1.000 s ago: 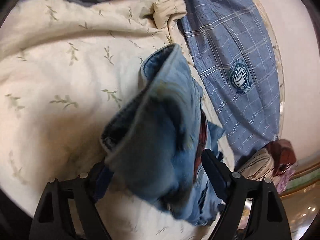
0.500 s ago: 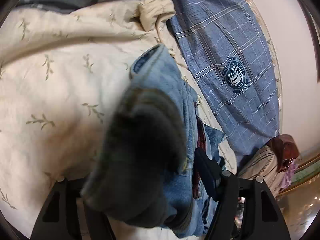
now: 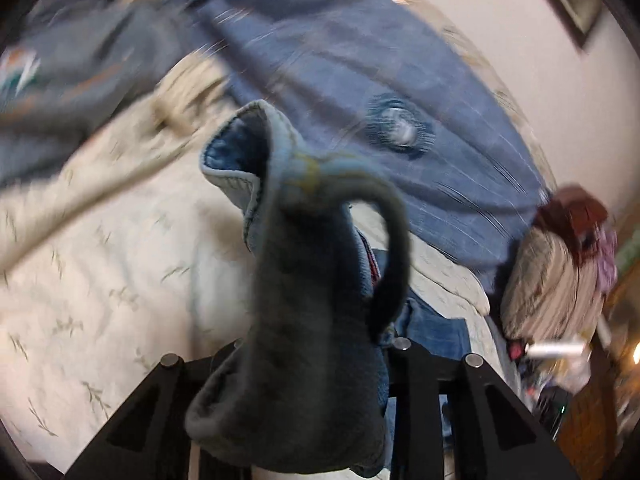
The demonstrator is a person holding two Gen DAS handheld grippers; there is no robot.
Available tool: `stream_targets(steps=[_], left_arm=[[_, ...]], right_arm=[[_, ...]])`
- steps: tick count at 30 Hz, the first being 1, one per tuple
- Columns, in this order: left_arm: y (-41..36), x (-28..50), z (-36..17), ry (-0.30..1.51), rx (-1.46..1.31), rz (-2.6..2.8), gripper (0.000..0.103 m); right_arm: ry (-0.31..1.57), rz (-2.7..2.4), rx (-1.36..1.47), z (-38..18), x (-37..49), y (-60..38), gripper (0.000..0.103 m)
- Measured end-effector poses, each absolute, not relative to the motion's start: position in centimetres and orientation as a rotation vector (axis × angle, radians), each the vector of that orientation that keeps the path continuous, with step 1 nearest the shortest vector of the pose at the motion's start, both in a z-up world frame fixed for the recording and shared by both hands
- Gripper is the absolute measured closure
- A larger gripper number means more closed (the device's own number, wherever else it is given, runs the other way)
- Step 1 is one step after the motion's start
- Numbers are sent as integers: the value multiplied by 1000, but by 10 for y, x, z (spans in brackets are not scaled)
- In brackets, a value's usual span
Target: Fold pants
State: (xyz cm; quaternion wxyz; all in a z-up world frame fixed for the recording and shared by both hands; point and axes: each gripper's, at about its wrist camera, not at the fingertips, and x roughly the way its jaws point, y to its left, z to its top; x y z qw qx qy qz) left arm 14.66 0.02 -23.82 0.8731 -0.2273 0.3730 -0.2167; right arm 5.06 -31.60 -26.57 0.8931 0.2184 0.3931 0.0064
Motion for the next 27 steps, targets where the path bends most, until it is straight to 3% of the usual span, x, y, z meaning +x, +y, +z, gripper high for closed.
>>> stream_targets(steps=[10, 19, 21, 23, 27], left_arm=[[-83, 108, -186, 662, -113, -574, 71], [-168, 82, -194, 662, 75, -606, 65], [-188, 76, -198, 666, 125, -601, 56], [-203, 71, -198, 683, 145, -627, 41], [-235, 58, -200, 713, 257, -667, 31]], right_arm=[[664, -40, 608, -243, 20, -361, 82], [602, -111, 787, -246, 0, -407, 82], [601, -120, 811, -248, -3, -414, 82], [599, -128, 828, -249, -5, -420, 82], [607, -149, 850, -255, -9, -425, 82]])
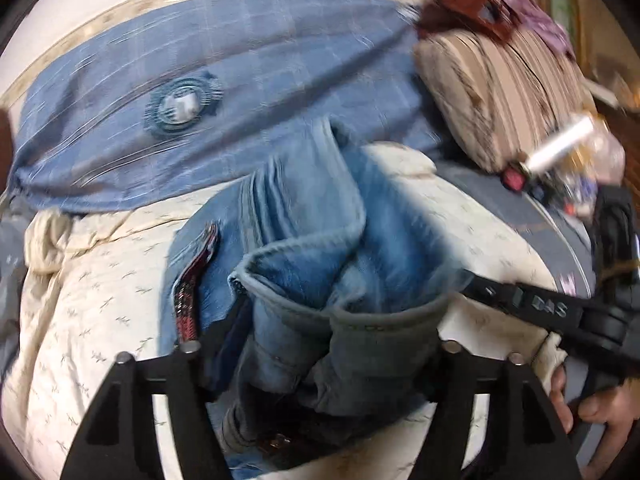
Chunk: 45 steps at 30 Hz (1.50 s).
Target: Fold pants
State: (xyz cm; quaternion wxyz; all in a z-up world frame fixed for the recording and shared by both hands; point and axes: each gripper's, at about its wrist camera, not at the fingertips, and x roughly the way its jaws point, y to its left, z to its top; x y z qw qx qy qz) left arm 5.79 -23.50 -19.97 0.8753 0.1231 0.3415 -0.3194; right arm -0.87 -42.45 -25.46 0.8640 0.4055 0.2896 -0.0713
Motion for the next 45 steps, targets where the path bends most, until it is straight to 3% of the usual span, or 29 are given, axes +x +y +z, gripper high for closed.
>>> stream_targets(steps=[4, 10, 19, 26, 32, 40, 45], left_arm=[[-238, 39, -181, 681, 245, -793, 29], [-190, 48, -153, 609, 104, -801, 14], [-109, 129, -189, 761, 26, -434, 14], [-120, 168, -208, 850, 65, -360, 14], [-157, 204, -213, 888, 112, -376, 14], [-192, 209, -247, 910, 176, -424, 14], [-196, 226, -262, 1015, 240, -469, 10]], right_arm=[[594, -186, 876, -258, -15, -434, 82], [577, -206, 903, -259, -20, -439, 82], [498, -114, 705, -218, 1, -384, 80], [526, 50, 650, -174, 78, -345, 80], [688, 48, 769, -206, 131, -353, 80], [751, 3, 890, -266, 112, -382, 83], [783, -1, 812, -268, 106, -375, 84]])
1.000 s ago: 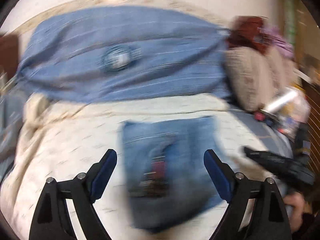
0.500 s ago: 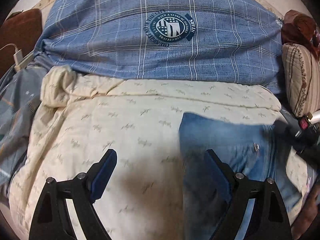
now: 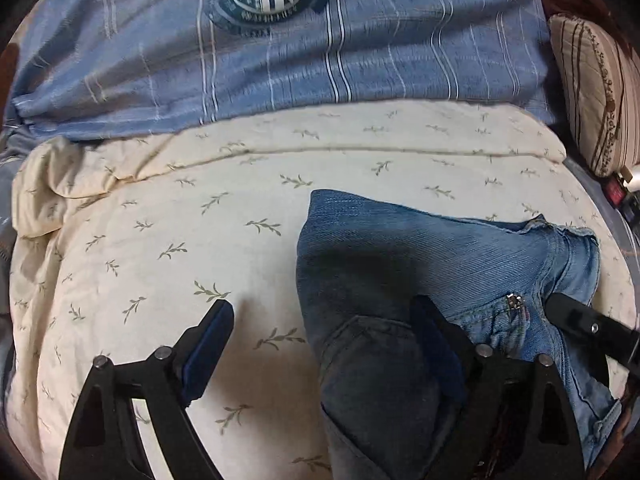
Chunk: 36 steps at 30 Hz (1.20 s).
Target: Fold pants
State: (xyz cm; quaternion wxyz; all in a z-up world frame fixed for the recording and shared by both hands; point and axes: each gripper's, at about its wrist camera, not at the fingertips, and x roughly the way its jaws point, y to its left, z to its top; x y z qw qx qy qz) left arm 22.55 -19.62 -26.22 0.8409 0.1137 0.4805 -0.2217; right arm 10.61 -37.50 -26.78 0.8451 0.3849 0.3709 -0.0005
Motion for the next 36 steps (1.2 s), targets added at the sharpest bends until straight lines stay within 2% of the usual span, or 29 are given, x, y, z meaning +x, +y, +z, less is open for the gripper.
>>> stream_targets(steps=[3, 6, 14, 21, 26, 36], left_arm=[[-198, 229, -255, 1061, 253, -464, 10], [-194, 217, -244, 1039, 236, -464, 10], [-179, 153, -214, 958, 261, -532, 10], [-187, 123, -227, 1021, 269, -599, 10], [-195, 119, -238, 1048, 295, -570, 10], [-184, 119, -254, 1094, 223, -557, 9]], right_arm=[[805, -23, 774, -261, 104, -369, 84], [805, -39, 759, -252, 91, -363, 81], [783, -13, 529, -230, 34, -331, 82], [808, -43, 548, -242, 15, -329, 81], [827, -57, 501, -248, 8, -318, 81], [857, -3, 599, -263, 2, -326, 81]])
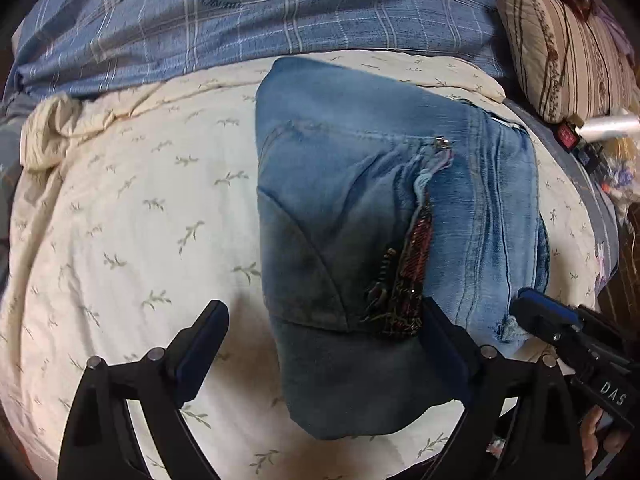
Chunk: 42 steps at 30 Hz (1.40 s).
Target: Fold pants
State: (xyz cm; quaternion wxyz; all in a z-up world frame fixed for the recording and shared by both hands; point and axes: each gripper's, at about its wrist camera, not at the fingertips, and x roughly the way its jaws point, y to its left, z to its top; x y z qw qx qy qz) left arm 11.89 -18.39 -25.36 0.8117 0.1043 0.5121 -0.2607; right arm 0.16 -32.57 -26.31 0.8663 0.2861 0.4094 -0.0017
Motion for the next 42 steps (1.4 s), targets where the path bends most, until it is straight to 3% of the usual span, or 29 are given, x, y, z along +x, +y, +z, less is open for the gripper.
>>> stream_targets(steps=[4, 7, 15, 25, 32, 37, 38, 39, 40, 42], left_arm=[[-183, 114, -259, 1070, 241, -543, 7], [-184, 118, -264, 1086, 245, -524, 0], [-162, 118, -254, 1156, 105, -545, 0], [-120, 81, -181, 875, 117, -549, 1], [-100, 61, -180, 788, 197, -517, 0], [-94, 49, -183, 745, 263, -458, 1], [-93, 47, -183, 738, 275, -445, 0], [-93, 46, -182, 734, 280, -439, 1], [-92, 44, -180, 728, 281, -440, 0], [-90, 42, -175, 715, 278, -443, 0]], right_arm=[[865, -13, 579, -265, 2, -319, 81], [870, -25, 548, -265, 6, -314, 81], [828, -9, 590, -258, -3, -320, 81], [739, -43, 596, -217, -38, -349, 81], [715, -59, 560, -204, -51, -355, 80], [695, -47, 590, -207, -55, -350, 68], [690, -44, 592, -206, -55, -348, 61], [684, -41, 594, -205, -56, -345, 42], [665, -38, 597, -203, -57, -343, 35], [631, -26, 594, -198, -59, -338, 34]])
